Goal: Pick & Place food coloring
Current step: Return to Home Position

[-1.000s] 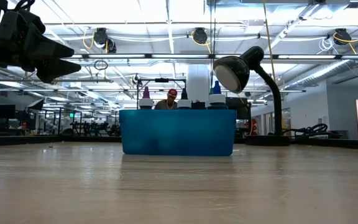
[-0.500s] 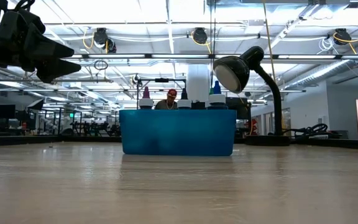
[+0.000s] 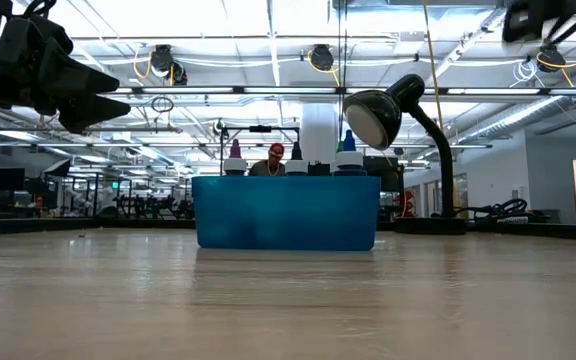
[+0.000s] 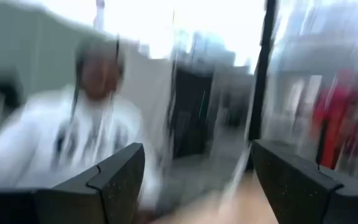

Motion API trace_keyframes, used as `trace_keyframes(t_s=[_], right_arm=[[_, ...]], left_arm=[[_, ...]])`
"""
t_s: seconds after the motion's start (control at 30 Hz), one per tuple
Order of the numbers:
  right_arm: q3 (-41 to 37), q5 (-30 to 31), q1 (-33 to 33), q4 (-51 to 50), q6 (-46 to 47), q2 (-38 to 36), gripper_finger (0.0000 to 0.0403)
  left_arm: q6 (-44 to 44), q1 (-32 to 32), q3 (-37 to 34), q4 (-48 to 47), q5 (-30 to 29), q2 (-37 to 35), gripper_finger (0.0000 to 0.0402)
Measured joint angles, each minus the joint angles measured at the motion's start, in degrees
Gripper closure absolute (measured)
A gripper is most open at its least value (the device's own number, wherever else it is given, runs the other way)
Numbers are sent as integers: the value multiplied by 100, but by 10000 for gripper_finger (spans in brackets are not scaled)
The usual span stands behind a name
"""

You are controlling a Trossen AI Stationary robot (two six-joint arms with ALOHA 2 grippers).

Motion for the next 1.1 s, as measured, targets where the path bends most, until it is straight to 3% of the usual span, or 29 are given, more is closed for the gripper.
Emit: trace_keyframes(t_s=[0.07,0.17,0.43,0.57,0.67,0.97,1.1], right_arm=[[-92,-86,-314,285,574,-523,120],[-84,-32,-727,-418,932,-927,119],[-82,134,-1712,-1717,359,-1194,120],[-88,1013,-2019,-2702,356,-1179,120],[-132,1452,-2048,-2855,318,-1181,121],[-134,1615,-1700,-2871,-98,-846,123],[-137,2522,-1462,-2696,85,-742,122]], left_arm=[[-2,-2,0,7,-2,-2,94],[-2,-1,0,4,-2,-2,94],[0,-2,-1,6,-2,0,94],[0,0,0,4,0,0,94],[-1,-1,0,4,-2,0,94],[-1,0,0,4,-2,0,94],[-2,0,0,4,-2,0,94]])
